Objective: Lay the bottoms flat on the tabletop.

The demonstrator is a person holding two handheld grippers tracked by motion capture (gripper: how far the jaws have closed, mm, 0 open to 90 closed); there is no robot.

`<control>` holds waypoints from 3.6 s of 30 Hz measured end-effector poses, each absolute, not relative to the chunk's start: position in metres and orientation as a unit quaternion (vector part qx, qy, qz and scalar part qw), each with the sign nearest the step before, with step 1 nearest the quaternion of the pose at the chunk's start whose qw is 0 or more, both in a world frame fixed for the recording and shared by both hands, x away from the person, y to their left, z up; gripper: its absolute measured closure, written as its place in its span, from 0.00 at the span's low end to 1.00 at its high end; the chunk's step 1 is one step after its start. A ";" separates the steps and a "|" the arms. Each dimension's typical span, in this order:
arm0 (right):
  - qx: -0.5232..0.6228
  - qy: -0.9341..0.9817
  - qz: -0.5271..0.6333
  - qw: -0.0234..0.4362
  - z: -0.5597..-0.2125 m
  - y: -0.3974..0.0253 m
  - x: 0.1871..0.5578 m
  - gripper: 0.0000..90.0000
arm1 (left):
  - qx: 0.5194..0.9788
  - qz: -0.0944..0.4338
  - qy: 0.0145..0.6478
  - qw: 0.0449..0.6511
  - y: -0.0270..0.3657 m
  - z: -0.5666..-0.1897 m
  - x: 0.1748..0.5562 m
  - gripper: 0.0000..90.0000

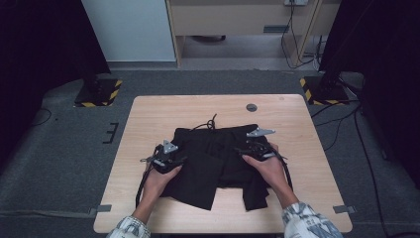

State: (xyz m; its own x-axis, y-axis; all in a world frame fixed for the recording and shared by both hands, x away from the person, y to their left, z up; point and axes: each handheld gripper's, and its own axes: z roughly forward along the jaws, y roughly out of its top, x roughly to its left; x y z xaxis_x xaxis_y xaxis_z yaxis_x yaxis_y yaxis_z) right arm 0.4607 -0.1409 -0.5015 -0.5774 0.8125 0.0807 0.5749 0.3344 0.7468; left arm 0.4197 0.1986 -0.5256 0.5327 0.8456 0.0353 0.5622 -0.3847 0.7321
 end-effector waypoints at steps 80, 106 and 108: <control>0.475 0.787 0.354 0.175 -0.530 -0.262 0.490 0.65 | 0.766 0.220 0.447 0.406 0.244 -0.468 0.433 0.35; 0.458 0.807 0.325 0.181 -0.526 -0.244 0.494 0.87 | 0.803 0.178 0.461 0.333 0.213 -0.521 0.509 0.48; 0.458 0.808 0.324 0.180 -0.526 -0.244 0.495 0.87 | 0.805 0.177 0.463 0.327 0.215 -0.525 0.510 0.48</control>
